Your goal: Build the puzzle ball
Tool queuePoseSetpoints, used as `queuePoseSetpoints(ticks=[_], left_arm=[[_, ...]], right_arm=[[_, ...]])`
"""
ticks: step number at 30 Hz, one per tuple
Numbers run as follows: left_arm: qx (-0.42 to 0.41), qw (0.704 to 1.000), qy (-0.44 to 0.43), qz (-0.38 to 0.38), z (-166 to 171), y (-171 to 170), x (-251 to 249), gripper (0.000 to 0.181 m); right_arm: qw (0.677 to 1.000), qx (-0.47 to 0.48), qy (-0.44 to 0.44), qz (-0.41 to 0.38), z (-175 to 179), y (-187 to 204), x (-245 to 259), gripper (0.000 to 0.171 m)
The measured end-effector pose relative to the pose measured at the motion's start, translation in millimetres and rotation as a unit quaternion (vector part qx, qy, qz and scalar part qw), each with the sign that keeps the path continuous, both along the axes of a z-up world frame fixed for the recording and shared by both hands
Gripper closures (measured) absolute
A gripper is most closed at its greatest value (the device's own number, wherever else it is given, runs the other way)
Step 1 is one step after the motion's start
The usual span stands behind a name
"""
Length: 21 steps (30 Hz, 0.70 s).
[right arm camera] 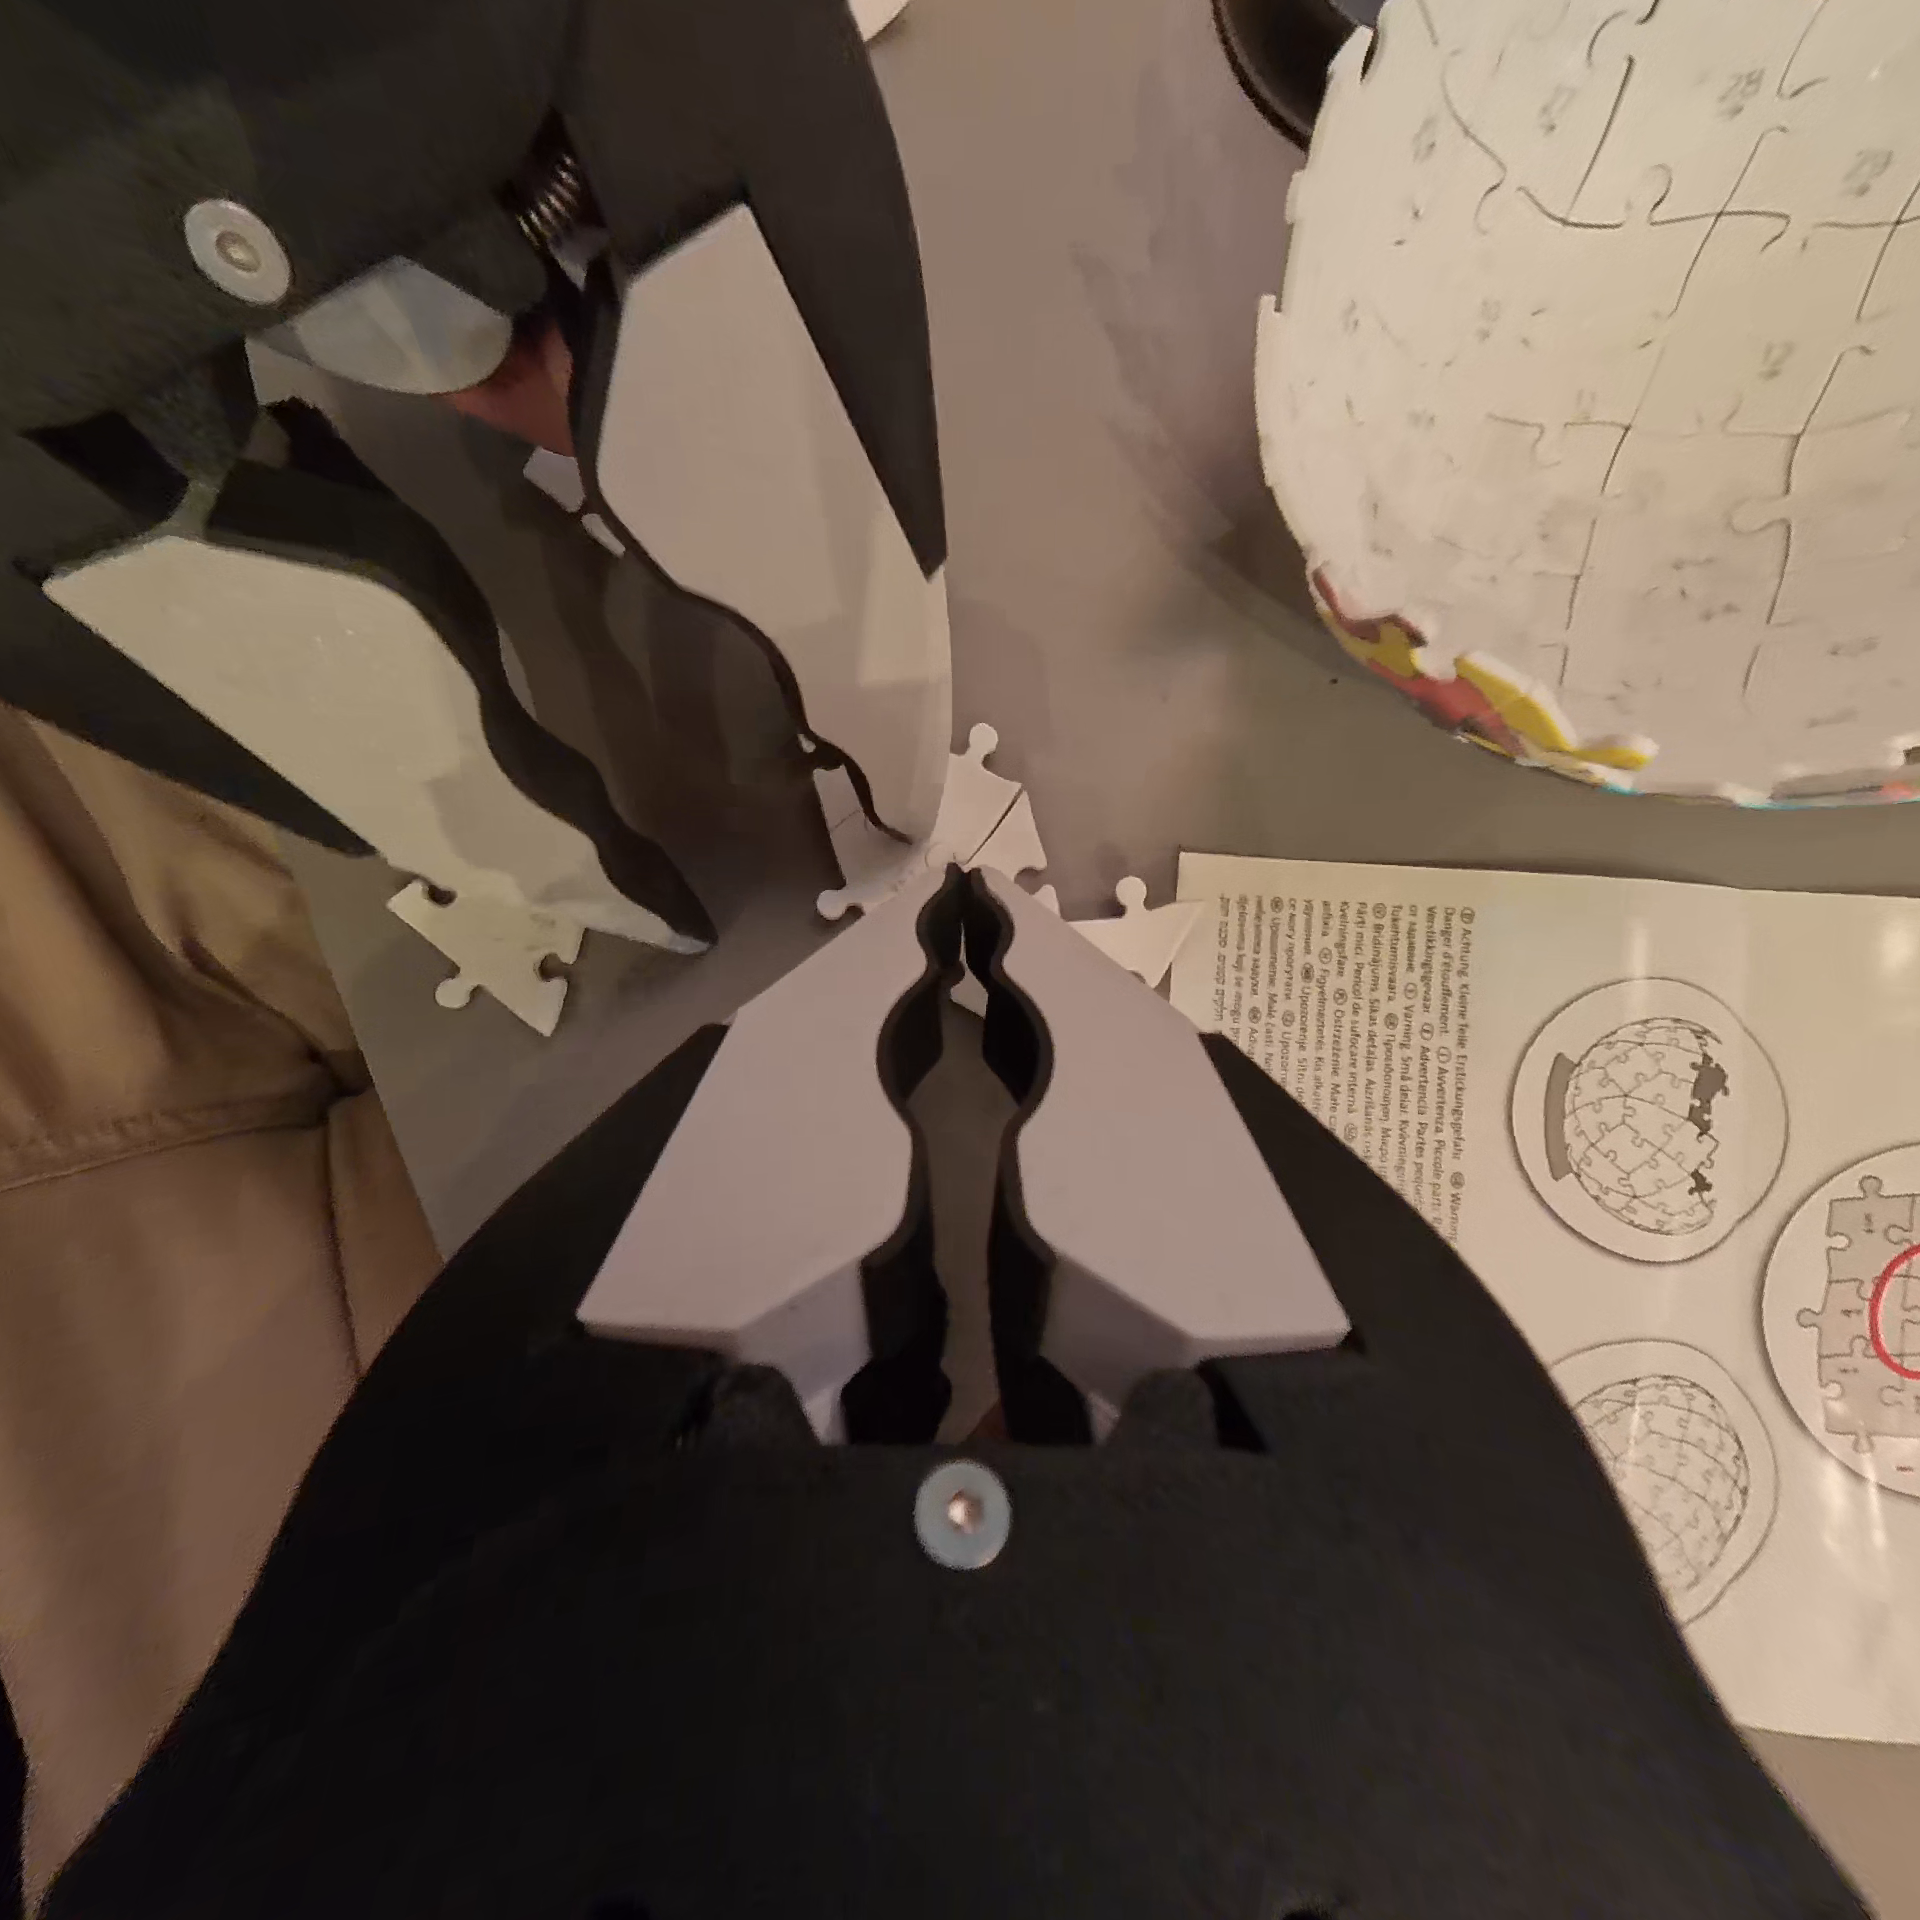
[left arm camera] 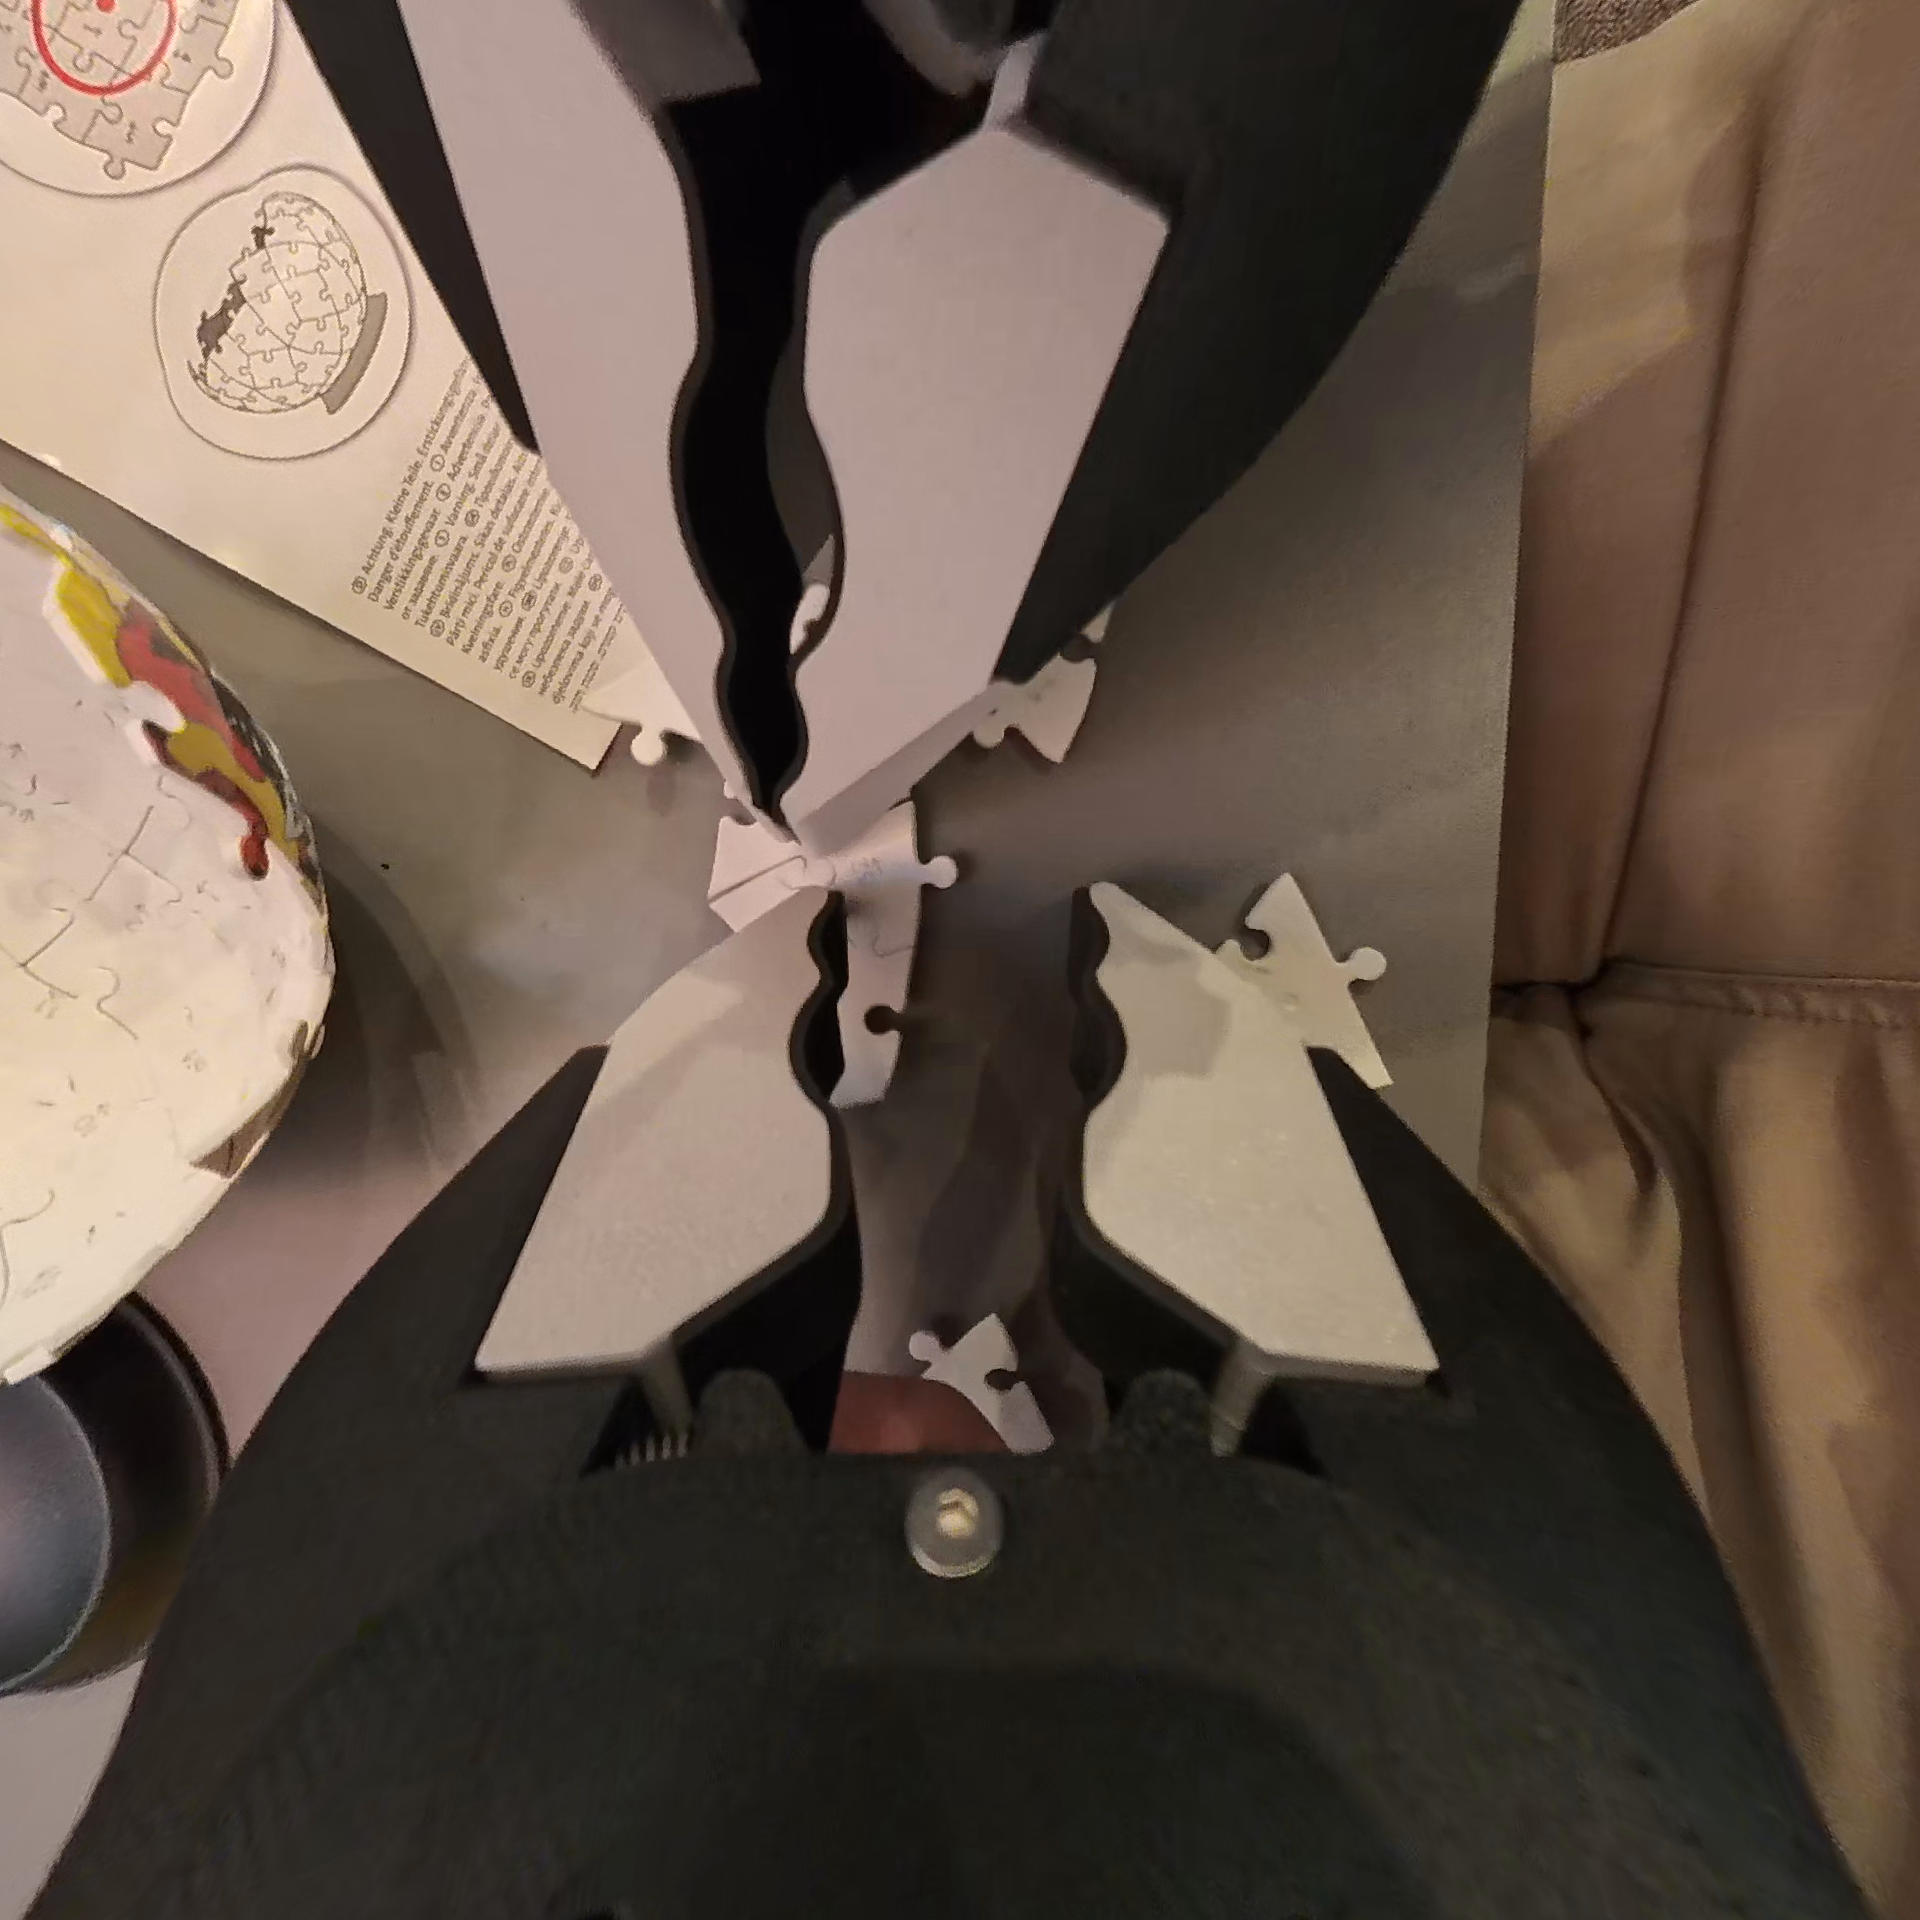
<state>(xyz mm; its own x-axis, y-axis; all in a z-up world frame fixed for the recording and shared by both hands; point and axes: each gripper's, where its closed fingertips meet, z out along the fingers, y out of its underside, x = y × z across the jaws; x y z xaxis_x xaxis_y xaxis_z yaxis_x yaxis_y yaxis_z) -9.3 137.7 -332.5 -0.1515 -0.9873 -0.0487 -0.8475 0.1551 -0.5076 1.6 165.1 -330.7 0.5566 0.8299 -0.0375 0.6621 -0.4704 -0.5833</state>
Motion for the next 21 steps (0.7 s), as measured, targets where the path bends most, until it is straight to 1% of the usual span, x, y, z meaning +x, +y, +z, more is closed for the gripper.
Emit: queuePoseSetpoints(ticks=[4, 7, 9, 14, 17, 21], left_arm=[[-0.001, 1.000, 0.001, 0.003, 0.0, 0.0, 0.1, 0.140], [-0.002, 1.000, 0.001, 0.004, 0.1, 0.5, 0.0, 0.138], [-0.007, 1.000, 0.005, 0.004, 0.2, -0.1, -0.3, 0.134], [-0.014, 1.000, -0.017, -0.003, 8.6, -3.9, 7.4, 0.132], [-0.006, 1.000, 0.001, -0.003, -0.2, -2.2, 4.7, 0.131], [-0.005, 1.000, 0.002, -0.001, -0.1, -1.7, 5.2, 0.134]], right_arm=[[1.000, -0.003, 0.003, -0.003, 0.4, 0.0, -0.3, 0.171], [0.999, -0.017, 0.035, -0.009, 5.8, -2.3, -2.3, 0.171], [0.999, -0.010, 0.028, -0.013, 7.4, 0.4, 3.2, 0.171], [0.998, 0.004, 0.049, -0.038, 21.7, 7.1, 21.5, 0.171], [0.997, 0.002, 0.054, -0.050, 25.3, 5.4, 34.4, 0.171], [0.999, -0.006, 0.044, -0.029, 24.1, -6.7, 36.7, 0.171]])
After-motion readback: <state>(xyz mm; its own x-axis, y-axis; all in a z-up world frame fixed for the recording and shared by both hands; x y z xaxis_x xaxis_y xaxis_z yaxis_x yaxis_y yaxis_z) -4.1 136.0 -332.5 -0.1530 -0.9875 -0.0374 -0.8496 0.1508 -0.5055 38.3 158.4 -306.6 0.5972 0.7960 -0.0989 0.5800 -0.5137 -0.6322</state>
